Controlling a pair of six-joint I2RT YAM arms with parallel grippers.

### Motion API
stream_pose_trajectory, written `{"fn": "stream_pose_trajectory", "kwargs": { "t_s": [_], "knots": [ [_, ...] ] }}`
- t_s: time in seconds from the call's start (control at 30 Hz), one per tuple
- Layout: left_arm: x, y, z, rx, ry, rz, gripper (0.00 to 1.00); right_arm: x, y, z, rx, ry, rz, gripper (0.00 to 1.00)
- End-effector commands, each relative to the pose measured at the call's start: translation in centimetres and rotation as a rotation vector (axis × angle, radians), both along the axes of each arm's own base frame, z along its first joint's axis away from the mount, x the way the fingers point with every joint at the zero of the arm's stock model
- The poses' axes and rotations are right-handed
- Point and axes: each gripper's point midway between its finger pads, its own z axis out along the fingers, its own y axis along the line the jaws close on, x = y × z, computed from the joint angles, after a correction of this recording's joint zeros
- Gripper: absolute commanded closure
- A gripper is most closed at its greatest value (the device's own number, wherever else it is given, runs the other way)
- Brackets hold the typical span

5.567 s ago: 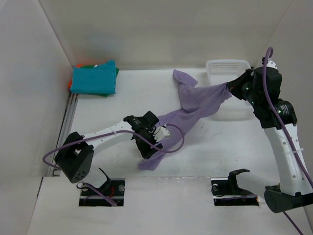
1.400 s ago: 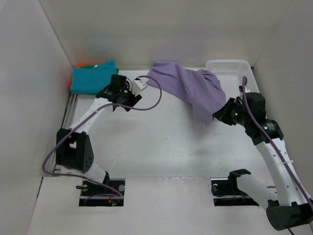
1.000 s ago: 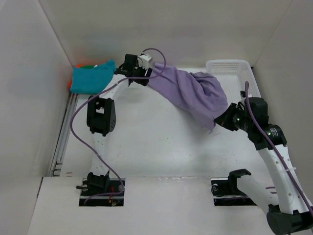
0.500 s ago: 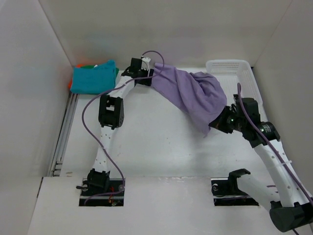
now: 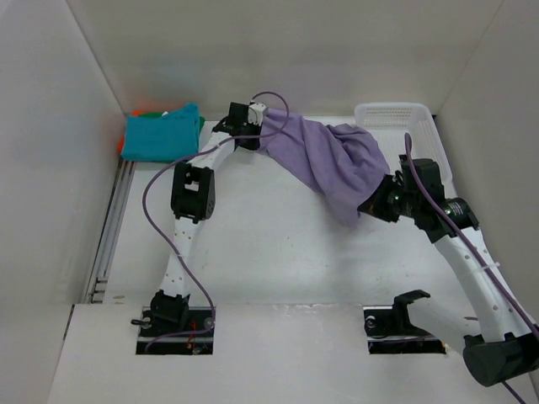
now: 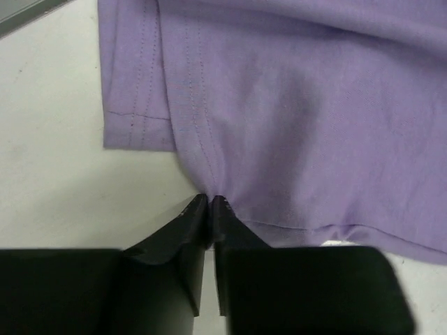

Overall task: Fold and stack the t-shirts
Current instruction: Flatten out the tshirt

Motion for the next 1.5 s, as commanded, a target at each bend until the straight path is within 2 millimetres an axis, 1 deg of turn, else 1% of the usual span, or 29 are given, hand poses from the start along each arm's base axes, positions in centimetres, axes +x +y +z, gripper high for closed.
{"fn": "stream_pose_trajectory", "kwargs": {
  "t_s": [0.0,0.03,0.1,0.2,0.27,0.33,0.4,0.47,0.5,0.53,0.57,0.63,0.73,0.77,0.8,0.87,0.93,1.0,1.03,1.1,1.17,1.23,1.27,1.3,1.33,1.37,1.4,1.43,1.47],
  "knots": [
    [-3.8,-1.2,-0.4,-0.05,0.142,-0.061,1.0,0.6,0.0,2.2,-0.001,-0.064,0.004,1.0],
    [-4.0,-0.9,0.0,-0.053,0.146,-0.06,1.0,0.8,-0.2,2.2,-0.001,-0.066,-0.004,1.0],
    [-4.0,0.8,2.6,-0.074,0.125,-0.038,1.0,1.5,-0.6,1.9,-0.001,-0.061,-0.024,1.0],
    [-2.7,5.0,9.1,-0.117,0.027,0.027,1.0,4.5,-0.8,2.1,-0.008,-0.081,-0.024,1.0],
    [-1.5,8.3,14.7,-0.136,-0.076,0.078,1.0,8.2,-0.5,3.6,-0.026,-0.132,0.007,1.0],
    [-0.7,11.7,20.7,-0.145,-0.189,0.131,1.0,12.9,-1.2,7.0,-0.067,-0.219,0.021,1.0],
    [-1.2,15.0,26.3,-0.143,-0.286,0.174,1.0,16.9,-2.3,12.4,-0.097,-0.335,-0.002,1.0],
    [-3.1,17.4,29.8,-0.128,-0.332,0.196,1.0,18.7,-3.1,17.2,-0.095,-0.432,-0.029,1.0],
    [-4.4,18.3,30.4,-0.12,-0.327,0.198,1.0,18.9,-3.5,18.8,-0.094,-0.463,-0.032,1.0],
    [-5.8,19.1,30.3,-0.111,-0.309,0.196,1.0,18.8,-3.7,19.3,-0.096,-0.473,-0.035,1.0],
    [-7.4,19.5,29.5,-0.104,-0.274,0.193,1.0,18.4,-3.8,19.3,-0.096,-0.471,-0.033,1.0],
    [-11.1,19.8,27.3,-0.092,-0.184,0.184,1.0,17.2,-3.5,18.2,-0.088,-0.445,-0.024,1.0],
    [-17.5,19.8,22.9,-0.063,-0.025,0.166,1.0,13.9,-1.7,14.1,-0.078,-0.354,0.036,1.0],
    [-19.8,19.9,21.2,-0.049,0.035,0.159,1.0,12.0,-1.0,11.7,-0.078,-0.3,0.062,1.0],
    [-22.2,20.2,19.5,-0.028,0.095,0.152,1.0,10.8,-0.9,10.1,-0.078,-0.262,0.07,1.0],
    [-26.2,20.8,17.1,0.002,0.19,0.143,1.0,7.0,-0.5,6.4,-0.069,-0.163,0.088,1.0],
    [-29.9,21.6,15.8,0.013,0.258,0.157,1.0,3.6,-0.7,3.5,-0.057,-0.08,0.087,1.0],
    [-32.0,22.3,15.8,0.008,0.283,0.177,1.0,1.0,-0.8,2.1,-0.043,-0.028,0.094,1.0],
    [-32.6,22.5,15.8,0.01,0.294,0.179,1.0,0.4,-0.9,1.6,-0.039,-0.004,0.101,1.0],
    [-32.3,22.6,15.8,0.016,0.299,0.168,1.0,1.0,-0.8,1.4,-0.043,0.002,0.119,1.0],
    [-29.5,22.2,15.9,0.01,0.293,0.15,1.0,4.7,-0.8,2.1,-0.061,-0.028,0.112,1.0],
    [-24.5,21.2,17.7,-0.006,0.234,0.121,1.0,10.9,-0.4,4.3,-0.054,-0.096,0.102,1.0],
    [-21.4,20.7,19.4,-0.02,0.183,0.122,1.0,14.4,-0.1,6.3,-0.052,-0.15,0.097,1.0],
    [-18.1,20.4,21.8,-0.035,0.113,0.127,1.0,18.1,-0.1,8.8,-0.05,-0.22,0.091,1.0],
    [-15.0,20.1,25.2,-0.054,0.015,0.14,1.0,21.5,-0.2,11.7,-0.046,-0.294,0.072,1.0],
    [-12.1,19.9,29.1,-0.071,-0.104,0.158,1.0,24.4,-0.4,15.7,-0.041,-0.394,0.05,1.0],
    [-10.0,19.8,33.5,-0.096,-0.237,0.18,1.0,26.6,-1.0,20.0,-0.025,-0.508,0.017,1.0],
    [-8.6,20.1,38.3,-0.12,-0.392,0.216,1.0,27.5,-1.5,24.8,0.005,-0.634,-0.025,1.0],
    [-8.1,20.4,41.8,-0.134,-0.503,0.247,1.0,27.3,-2.2,29.2,0.044,-0.754,-0.069,1.0]
  ]
}}
